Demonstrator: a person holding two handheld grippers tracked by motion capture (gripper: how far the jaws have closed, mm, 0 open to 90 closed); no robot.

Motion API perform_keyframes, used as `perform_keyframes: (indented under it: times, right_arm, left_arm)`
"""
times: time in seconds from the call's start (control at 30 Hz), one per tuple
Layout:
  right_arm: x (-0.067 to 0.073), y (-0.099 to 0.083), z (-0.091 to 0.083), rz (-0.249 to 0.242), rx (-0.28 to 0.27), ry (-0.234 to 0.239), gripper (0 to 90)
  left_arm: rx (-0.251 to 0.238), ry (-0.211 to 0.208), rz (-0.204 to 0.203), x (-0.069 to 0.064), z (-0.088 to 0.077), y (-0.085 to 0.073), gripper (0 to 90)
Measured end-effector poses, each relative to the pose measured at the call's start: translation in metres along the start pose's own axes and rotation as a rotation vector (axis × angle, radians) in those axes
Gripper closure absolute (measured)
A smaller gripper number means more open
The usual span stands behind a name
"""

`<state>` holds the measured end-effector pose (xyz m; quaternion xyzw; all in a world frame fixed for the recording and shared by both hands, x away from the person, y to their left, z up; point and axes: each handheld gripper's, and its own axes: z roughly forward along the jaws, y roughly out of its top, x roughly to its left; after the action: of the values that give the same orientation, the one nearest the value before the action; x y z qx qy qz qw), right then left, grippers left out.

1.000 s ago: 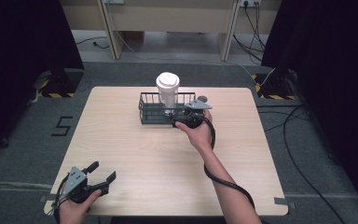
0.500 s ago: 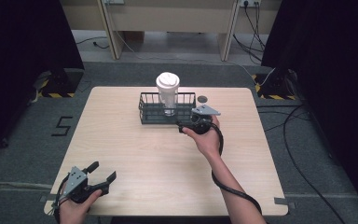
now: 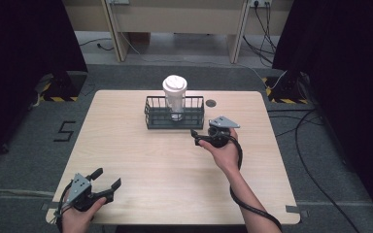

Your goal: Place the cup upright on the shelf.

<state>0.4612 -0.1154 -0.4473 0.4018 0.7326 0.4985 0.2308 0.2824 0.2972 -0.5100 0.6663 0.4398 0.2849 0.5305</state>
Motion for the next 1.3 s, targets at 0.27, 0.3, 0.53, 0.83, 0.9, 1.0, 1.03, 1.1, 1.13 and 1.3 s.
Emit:
perform_keyframes:
  times: [0.27,0.3,0.53,0.83,0.9,1.0,1.03,1.1,1.13,1.3]
  right_arm:
    - [-0.003,-0.01,-0.013,0.0,0.003,-0.001,16.7]
    - [-0.004,-0.011,-0.015,0.001,0.003,-0.003,16.8]
    - [-0.01,-0.021,-0.032,0.004,0.0,-0.013,16.9]
    - [-0.019,-0.039,-0.055,0.014,0.009,-0.03,17.3]
    - [-0.021,-0.043,-0.06,0.013,0.012,-0.034,17.3]
    - [-0.024,-0.051,-0.069,0.026,0.016,-0.042,17.5]
    - [-0.025,-0.053,-0.072,0.022,0.014,-0.045,17.5]
    - [-0.027,-0.061,-0.08,0.029,0.013,-0.05,17.5]
    - [-0.027,-0.061,-0.08,0.029,0.013,-0.05,17.5]
    - [-0.03,-0.077,-0.095,0.045,0.011,-0.063,17.6]
  left_arm:
    - [0.001,0.002,0.001,0.0,0.0,0.0,16.4]
    - [0.001,0.002,0.001,0.0,0.0,0.0,16.4]
    - [0.002,0.003,0.002,0.0,0.0,0.0,16.4]
    - [0.003,0.005,0.0,0.0,0.0,0.0,16.4]
    - [0.003,0.006,0.0,0.0,0.0,0.0,16.4]
    - [0.003,0.007,0.0,0.0,0.0,0.0,16.4]
    - [0.003,0.007,0.0,0.0,0.0,0.0,16.4]
    - [0.002,0.008,-0.001,0.0,0.0,0.0,16.4]
    - [0.003,0.008,0.0,0.0,0.0,0.0,16.4]
    - [0.005,0.011,0.003,0.0,0.0,-0.001,16.4]
